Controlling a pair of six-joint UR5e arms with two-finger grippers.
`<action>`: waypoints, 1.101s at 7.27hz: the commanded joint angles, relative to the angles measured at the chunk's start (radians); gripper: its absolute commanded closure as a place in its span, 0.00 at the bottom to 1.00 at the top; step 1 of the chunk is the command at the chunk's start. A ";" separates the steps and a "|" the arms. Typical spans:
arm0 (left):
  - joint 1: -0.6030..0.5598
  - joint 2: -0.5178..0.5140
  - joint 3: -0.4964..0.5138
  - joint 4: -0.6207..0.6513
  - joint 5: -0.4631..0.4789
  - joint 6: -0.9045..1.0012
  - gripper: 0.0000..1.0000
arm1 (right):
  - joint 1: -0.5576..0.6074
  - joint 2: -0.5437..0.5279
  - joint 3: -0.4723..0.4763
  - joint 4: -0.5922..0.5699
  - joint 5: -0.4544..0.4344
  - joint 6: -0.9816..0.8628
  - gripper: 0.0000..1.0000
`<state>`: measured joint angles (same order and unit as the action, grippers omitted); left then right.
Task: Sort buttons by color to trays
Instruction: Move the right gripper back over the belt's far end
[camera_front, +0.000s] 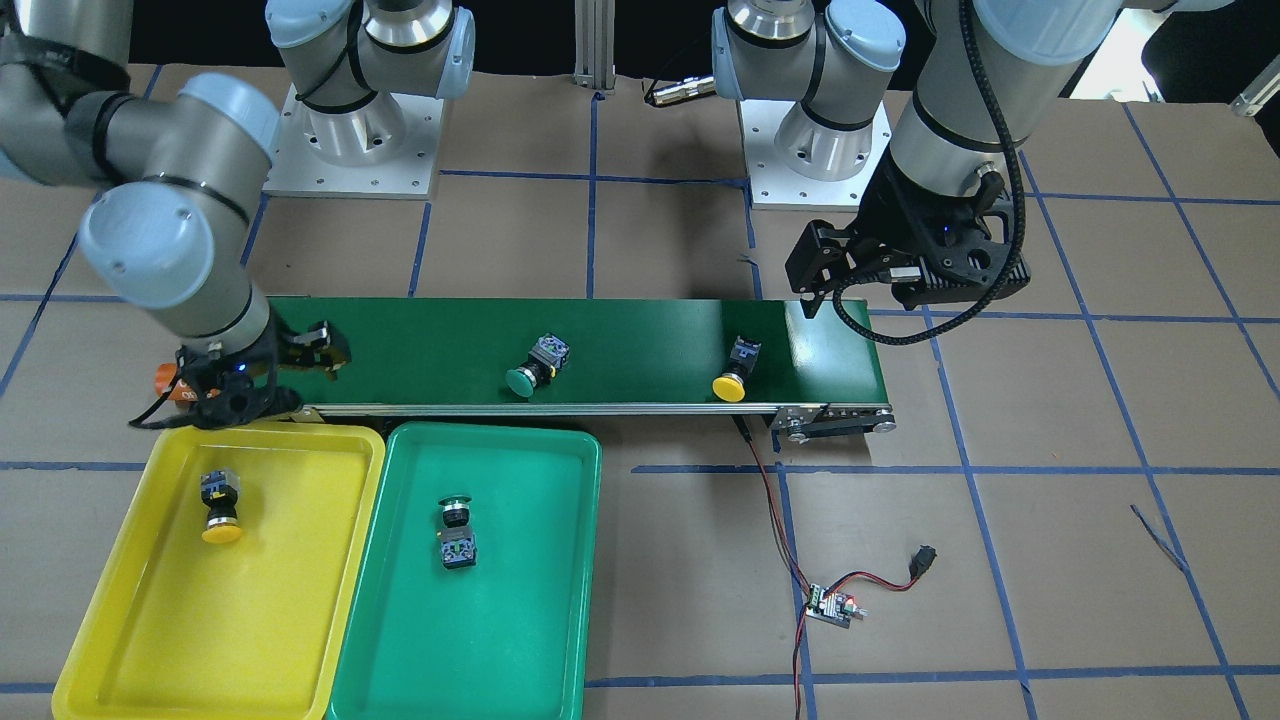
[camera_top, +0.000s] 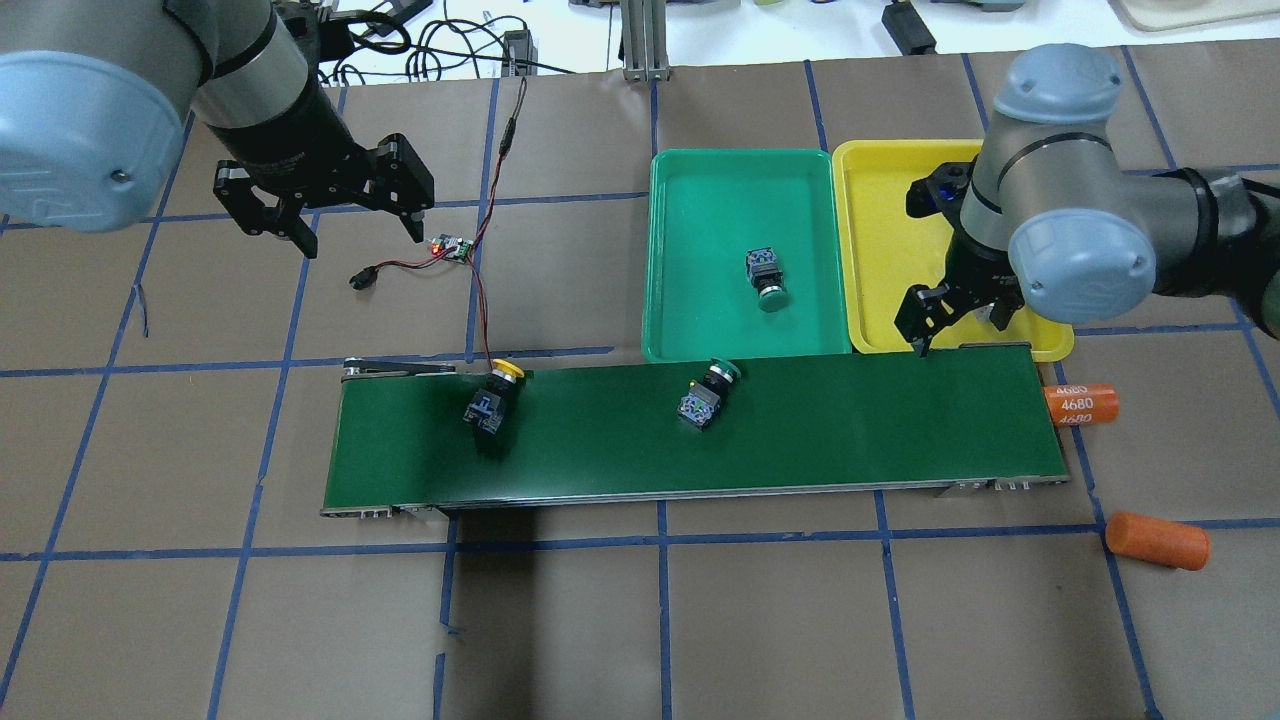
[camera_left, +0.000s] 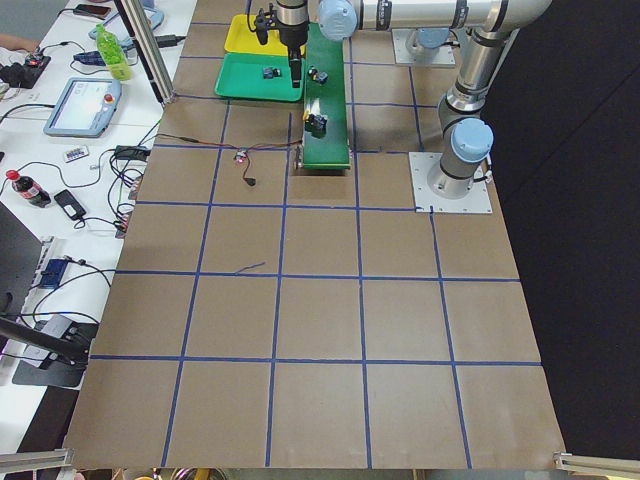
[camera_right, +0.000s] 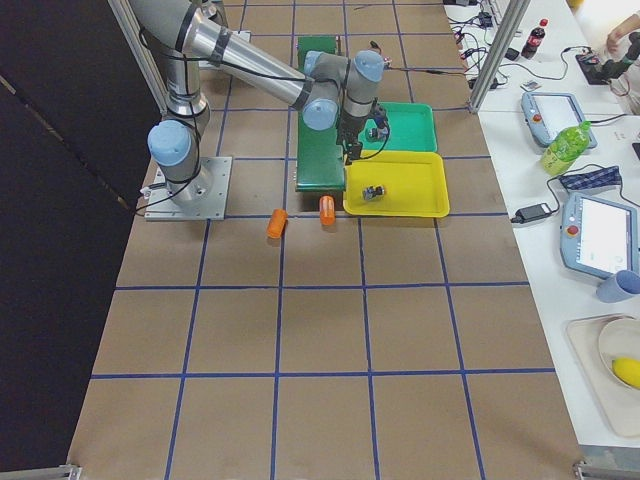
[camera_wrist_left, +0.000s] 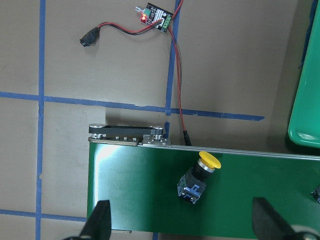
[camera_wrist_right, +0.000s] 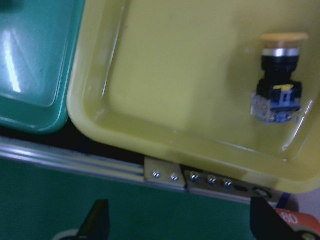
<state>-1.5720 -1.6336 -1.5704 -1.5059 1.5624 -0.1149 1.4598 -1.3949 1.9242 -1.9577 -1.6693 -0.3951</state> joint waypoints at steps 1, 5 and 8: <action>0.004 -0.002 0.001 0.001 -0.001 0.001 0.00 | 0.010 -0.117 0.141 0.000 -0.007 -0.008 0.00; 0.007 0.009 -0.010 -0.001 0.002 0.001 0.00 | 0.013 -0.118 0.165 -0.015 0.017 0.005 0.00; 0.007 0.011 -0.017 0.009 -0.001 0.001 0.00 | 0.013 -0.095 0.147 -0.079 0.092 0.035 0.00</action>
<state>-1.5646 -1.6235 -1.5865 -1.5039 1.5632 -0.1135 1.4735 -1.4955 2.0789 -2.0272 -1.5902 -0.3649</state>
